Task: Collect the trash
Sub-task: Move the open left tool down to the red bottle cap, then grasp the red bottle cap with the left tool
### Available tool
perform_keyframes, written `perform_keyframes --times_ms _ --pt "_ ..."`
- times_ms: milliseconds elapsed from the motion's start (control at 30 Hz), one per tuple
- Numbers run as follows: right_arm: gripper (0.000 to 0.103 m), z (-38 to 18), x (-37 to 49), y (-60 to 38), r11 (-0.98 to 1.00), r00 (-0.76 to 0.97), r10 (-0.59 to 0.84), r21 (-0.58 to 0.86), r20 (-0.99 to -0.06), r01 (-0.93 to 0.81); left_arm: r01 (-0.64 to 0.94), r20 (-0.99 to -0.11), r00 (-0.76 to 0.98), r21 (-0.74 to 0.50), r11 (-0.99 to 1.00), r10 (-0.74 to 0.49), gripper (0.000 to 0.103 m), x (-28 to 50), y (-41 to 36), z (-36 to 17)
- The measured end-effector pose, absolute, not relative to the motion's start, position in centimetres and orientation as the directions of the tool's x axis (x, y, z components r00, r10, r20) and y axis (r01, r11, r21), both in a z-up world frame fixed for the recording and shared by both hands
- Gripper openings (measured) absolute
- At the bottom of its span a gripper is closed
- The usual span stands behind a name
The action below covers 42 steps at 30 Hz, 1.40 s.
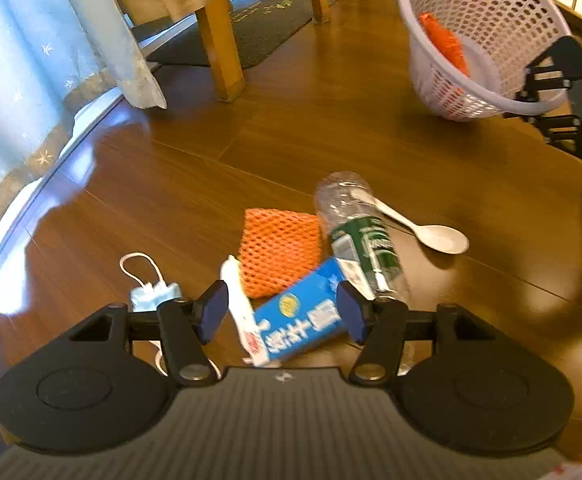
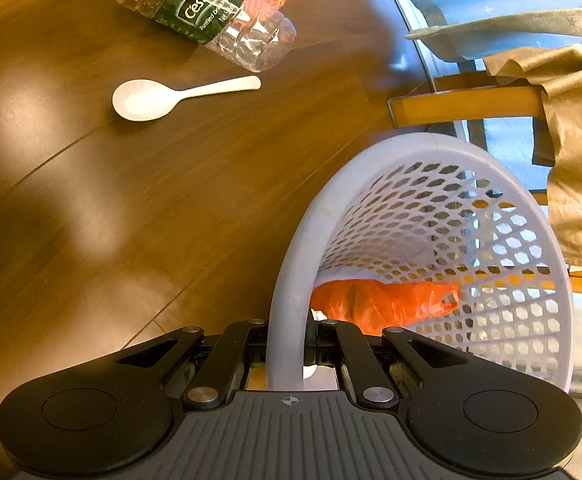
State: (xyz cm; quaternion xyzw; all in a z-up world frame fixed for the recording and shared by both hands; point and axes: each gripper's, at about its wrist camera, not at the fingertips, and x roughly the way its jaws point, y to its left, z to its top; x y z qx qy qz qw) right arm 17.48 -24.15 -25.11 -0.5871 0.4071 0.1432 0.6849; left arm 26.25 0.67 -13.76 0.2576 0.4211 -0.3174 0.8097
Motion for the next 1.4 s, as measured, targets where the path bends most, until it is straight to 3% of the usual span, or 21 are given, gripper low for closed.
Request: perform_keyframes --times_ms 233,500,733,900,1167,1400 --pt "0.002 -25.2 17.6 -23.7 0.264 0.629 -0.278 -0.688 -0.726 -0.676 0.717 -0.859 0.393 0.062 0.694 -0.329 0.055 23.5 1.5 -15.3" --pt "0.002 -25.3 17.6 -23.6 0.26 0.632 -0.276 -0.689 -0.724 -0.676 0.813 -0.902 0.337 0.133 0.567 -0.271 0.054 19.7 1.0 -19.9" --pt "0.002 -25.3 17.7 -23.4 0.252 0.634 -0.273 -0.69 -0.723 -0.678 0.797 -0.943 0.228 0.037 0.603 -0.244 0.054 18.8 3.2 -21.8" --pt "0.002 -25.3 17.8 -23.5 0.254 0.634 -0.275 -0.691 -0.723 -0.677 0.784 -0.944 0.263 0.087 0.615 -0.201 0.054 19.2 4.1 -23.6" --pt "0.002 -25.4 17.9 -23.4 0.25 0.635 -0.273 -0.691 -0.723 -0.679 0.738 -0.94 0.254 0.037 0.674 -0.226 0.054 20.4 4.5 -25.3" --pt "0.002 -25.7 17.6 -23.3 0.221 0.64 -0.275 -0.695 -0.718 -0.684 0.687 -0.941 0.261 0.023 0.726 -0.217 0.04 20.9 4.2 -25.8"
